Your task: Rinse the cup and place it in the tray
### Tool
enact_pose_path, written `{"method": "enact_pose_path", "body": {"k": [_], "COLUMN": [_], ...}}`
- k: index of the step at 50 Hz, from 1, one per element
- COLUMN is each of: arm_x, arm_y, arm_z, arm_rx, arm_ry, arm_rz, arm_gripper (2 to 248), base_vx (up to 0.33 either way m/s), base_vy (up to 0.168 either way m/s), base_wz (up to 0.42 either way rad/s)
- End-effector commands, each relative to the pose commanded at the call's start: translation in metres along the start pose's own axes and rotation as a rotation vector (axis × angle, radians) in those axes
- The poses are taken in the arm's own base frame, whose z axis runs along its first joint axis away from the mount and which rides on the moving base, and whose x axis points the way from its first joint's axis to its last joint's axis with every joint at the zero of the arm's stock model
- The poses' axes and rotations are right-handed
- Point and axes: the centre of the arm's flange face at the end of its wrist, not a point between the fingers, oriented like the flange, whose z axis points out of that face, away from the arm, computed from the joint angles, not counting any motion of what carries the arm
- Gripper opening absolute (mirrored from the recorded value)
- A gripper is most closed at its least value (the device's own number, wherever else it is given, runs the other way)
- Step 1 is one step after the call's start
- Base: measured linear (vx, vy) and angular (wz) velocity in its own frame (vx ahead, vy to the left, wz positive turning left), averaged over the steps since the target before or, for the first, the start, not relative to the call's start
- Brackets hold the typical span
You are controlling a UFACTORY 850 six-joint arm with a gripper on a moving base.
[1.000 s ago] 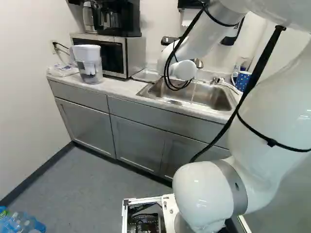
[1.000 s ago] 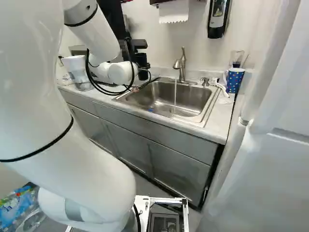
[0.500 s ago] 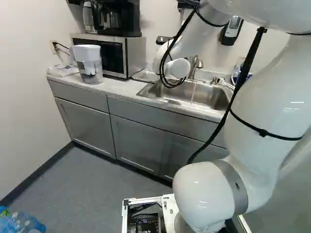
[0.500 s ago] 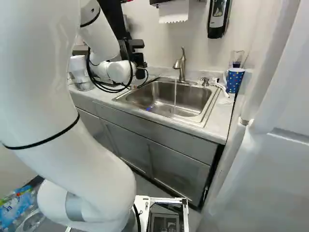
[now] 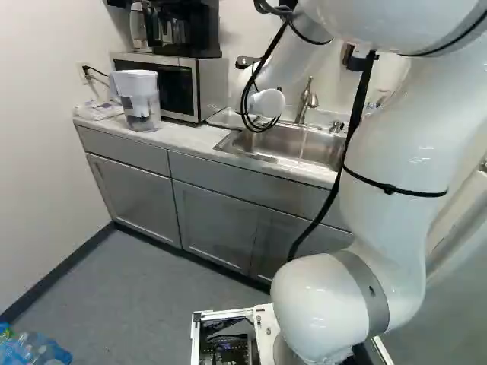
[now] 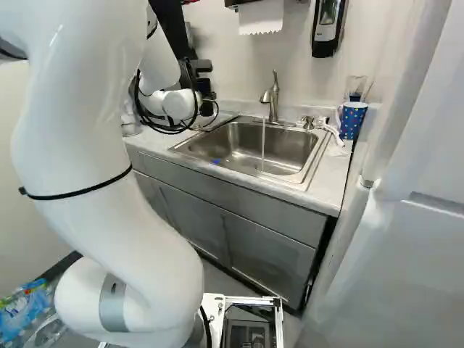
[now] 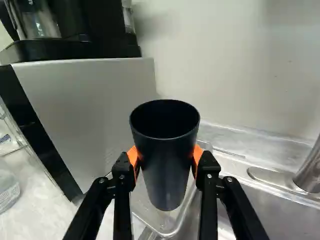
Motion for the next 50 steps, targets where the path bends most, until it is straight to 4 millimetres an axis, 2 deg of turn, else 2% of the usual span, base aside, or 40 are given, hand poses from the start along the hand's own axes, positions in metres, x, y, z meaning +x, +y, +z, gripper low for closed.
{"method": "enact_pose_path", "body": {"k": [15,36,50], "arm_x": [-0.002,-0.024,-0.038], "arm_y": [-0.003,-0.007,-0.01], "arm_z": [0.032,0.073,0.091], "arm_rx": [0.004,0.009,0.012], "arm_ry": [0.004,-0.018,-0.018], "arm_rz": [0.0,-0.002,-0.003], "arm_gripper": [123,123,123], "base_vx": [0.0,0.0,0.0], "base_vy": [0.0,0.0,0.0], "base_wz": [0.0,0.0,0.0]}}
